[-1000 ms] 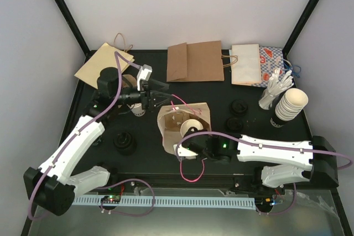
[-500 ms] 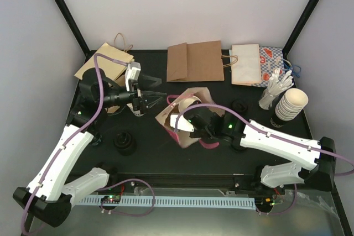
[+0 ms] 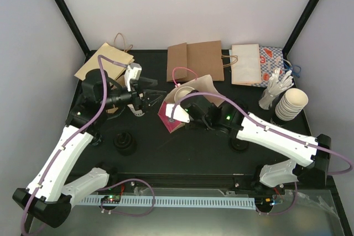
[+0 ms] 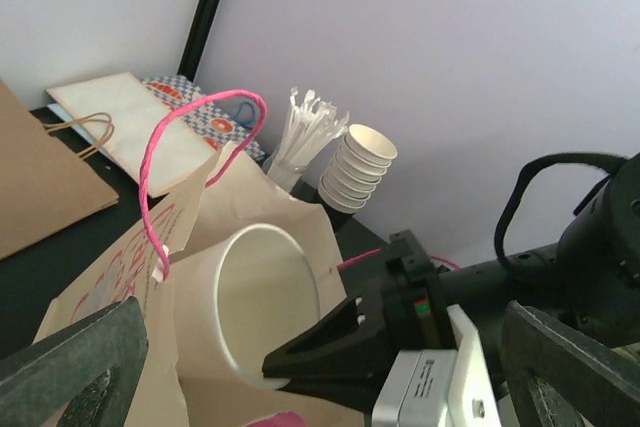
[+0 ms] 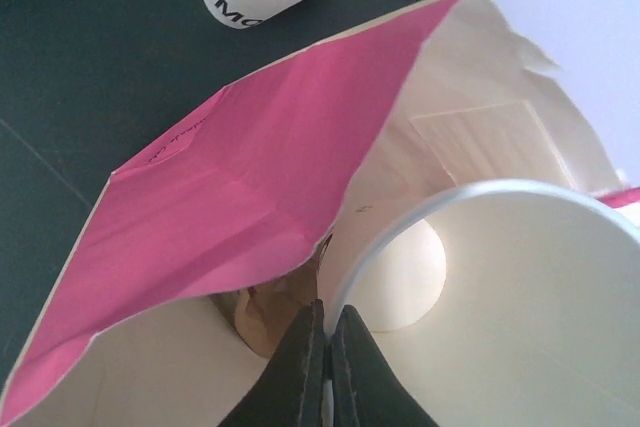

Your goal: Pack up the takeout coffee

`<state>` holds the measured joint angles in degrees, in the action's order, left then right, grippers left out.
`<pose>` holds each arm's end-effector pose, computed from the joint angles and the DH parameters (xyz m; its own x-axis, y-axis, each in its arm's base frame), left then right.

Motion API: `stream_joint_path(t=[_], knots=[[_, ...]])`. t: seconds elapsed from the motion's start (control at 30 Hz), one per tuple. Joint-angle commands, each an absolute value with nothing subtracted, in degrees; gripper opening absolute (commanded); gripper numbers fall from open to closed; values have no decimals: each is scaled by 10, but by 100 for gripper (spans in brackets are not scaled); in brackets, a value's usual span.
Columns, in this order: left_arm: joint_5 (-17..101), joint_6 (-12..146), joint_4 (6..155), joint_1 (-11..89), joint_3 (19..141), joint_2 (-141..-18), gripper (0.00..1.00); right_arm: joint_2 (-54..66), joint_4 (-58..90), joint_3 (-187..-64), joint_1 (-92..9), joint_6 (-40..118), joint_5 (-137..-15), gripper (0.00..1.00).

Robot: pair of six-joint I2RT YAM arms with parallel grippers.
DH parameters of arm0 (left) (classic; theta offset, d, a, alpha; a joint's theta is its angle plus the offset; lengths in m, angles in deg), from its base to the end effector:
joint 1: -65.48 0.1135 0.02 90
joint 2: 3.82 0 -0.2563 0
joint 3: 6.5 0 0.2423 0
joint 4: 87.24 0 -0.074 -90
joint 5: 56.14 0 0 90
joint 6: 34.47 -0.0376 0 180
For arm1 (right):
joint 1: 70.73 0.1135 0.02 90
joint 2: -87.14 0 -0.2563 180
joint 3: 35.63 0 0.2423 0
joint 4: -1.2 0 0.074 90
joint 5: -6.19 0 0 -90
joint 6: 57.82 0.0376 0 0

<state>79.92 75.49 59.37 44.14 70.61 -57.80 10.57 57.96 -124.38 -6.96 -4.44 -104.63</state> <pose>0.1677 -0.0946 0.3982 -0.4674 -0.0717 -0.8811 0.8010 0.3873 -0.4565 0.1336 0.2408 0.3373 0.1844 -0.8872 -0.4229 -0.7682 0.1383 -0.6251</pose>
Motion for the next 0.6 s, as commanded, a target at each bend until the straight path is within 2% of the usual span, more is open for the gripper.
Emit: stream_joint_path(t=[0.0,0.3,0.57], knots=[[770,739,563,443,703,-565,99,101,589,-1282,-76,-27,-1052,1],[728,726,528,443,718,-544,99,110,597,-1381,-76,-26,-1081,1],[717,715,507,443,727,-536,99,153,588,-1416,-76,29,-1110,1]])
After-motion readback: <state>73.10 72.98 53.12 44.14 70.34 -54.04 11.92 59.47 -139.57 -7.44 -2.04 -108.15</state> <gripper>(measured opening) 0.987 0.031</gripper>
